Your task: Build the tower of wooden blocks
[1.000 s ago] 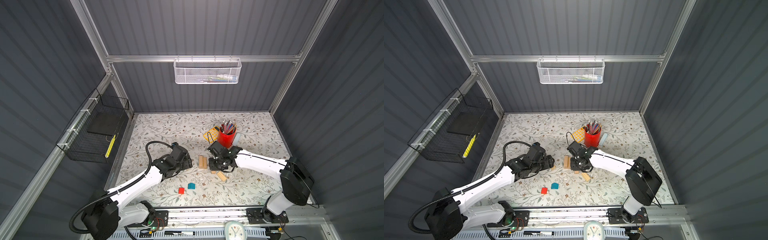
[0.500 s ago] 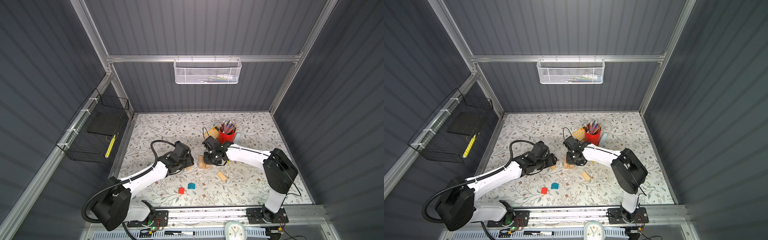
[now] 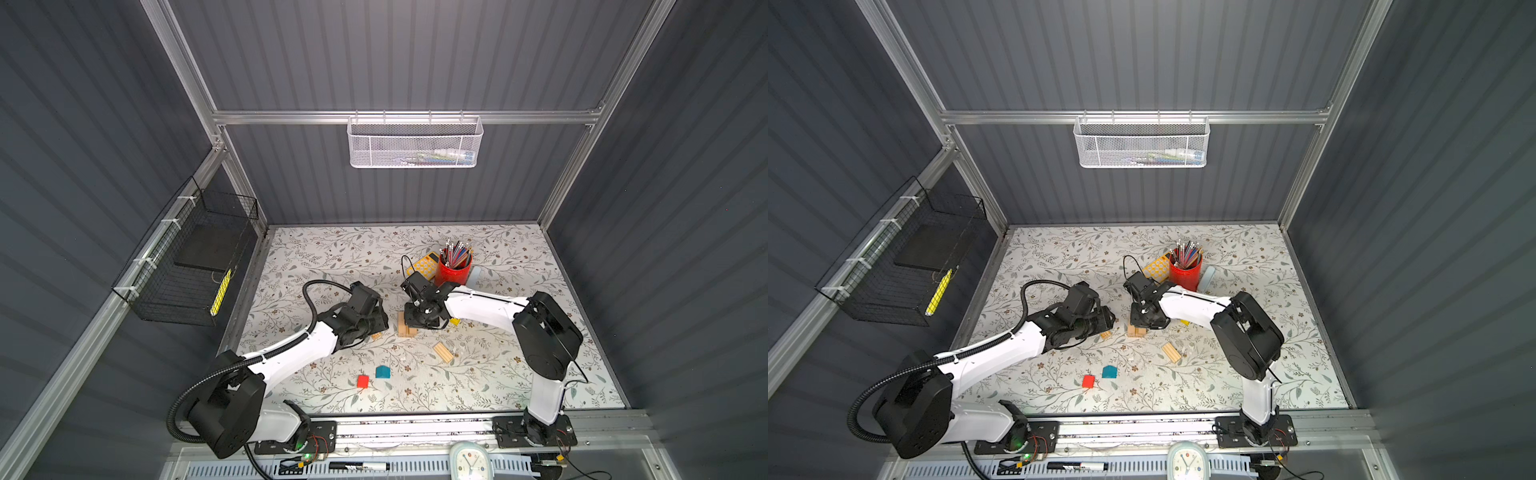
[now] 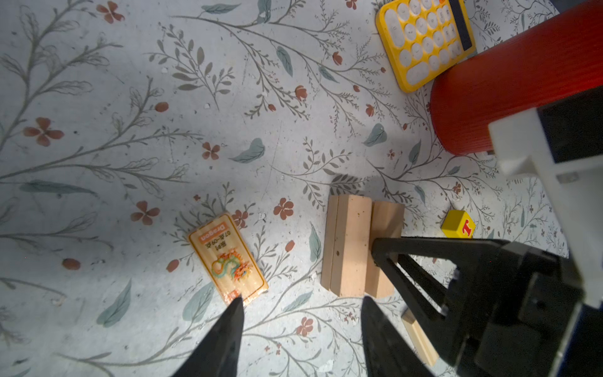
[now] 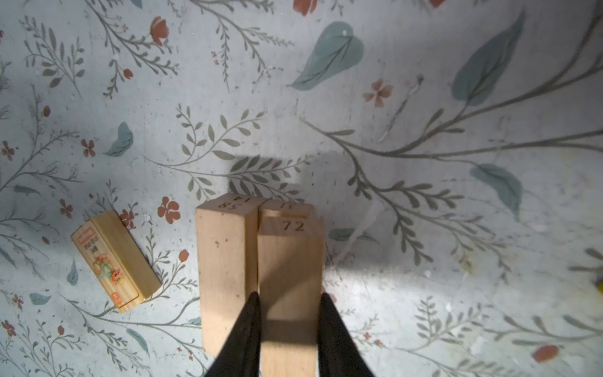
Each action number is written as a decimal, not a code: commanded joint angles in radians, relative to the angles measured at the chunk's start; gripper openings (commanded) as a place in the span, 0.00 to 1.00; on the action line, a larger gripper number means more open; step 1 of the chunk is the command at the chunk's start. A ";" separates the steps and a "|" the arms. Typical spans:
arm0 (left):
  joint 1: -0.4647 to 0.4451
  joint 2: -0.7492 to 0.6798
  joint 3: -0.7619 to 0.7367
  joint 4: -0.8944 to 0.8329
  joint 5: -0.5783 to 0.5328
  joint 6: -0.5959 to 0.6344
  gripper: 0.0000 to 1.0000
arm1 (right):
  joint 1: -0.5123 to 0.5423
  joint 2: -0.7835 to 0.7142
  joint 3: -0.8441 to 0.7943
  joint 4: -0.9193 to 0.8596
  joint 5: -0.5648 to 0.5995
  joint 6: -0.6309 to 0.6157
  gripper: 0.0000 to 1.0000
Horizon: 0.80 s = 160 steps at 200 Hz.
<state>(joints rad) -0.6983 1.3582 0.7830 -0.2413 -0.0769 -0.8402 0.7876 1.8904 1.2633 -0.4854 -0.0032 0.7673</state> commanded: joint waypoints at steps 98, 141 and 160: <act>0.006 0.007 0.033 -0.016 0.003 0.002 0.58 | -0.005 0.002 0.045 -0.016 0.006 0.013 0.38; 0.006 0.002 0.038 -0.015 0.012 0.006 0.58 | -0.005 -0.053 0.023 -0.034 0.014 0.017 0.38; 0.006 0.008 0.044 -0.011 0.018 0.011 0.58 | -0.008 -0.088 0.006 -0.036 0.016 0.014 0.38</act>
<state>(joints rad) -0.6983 1.3582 0.7868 -0.2417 -0.0761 -0.8398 0.7864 1.8717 1.2873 -0.4957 -0.0002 0.7784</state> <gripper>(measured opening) 0.580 0.383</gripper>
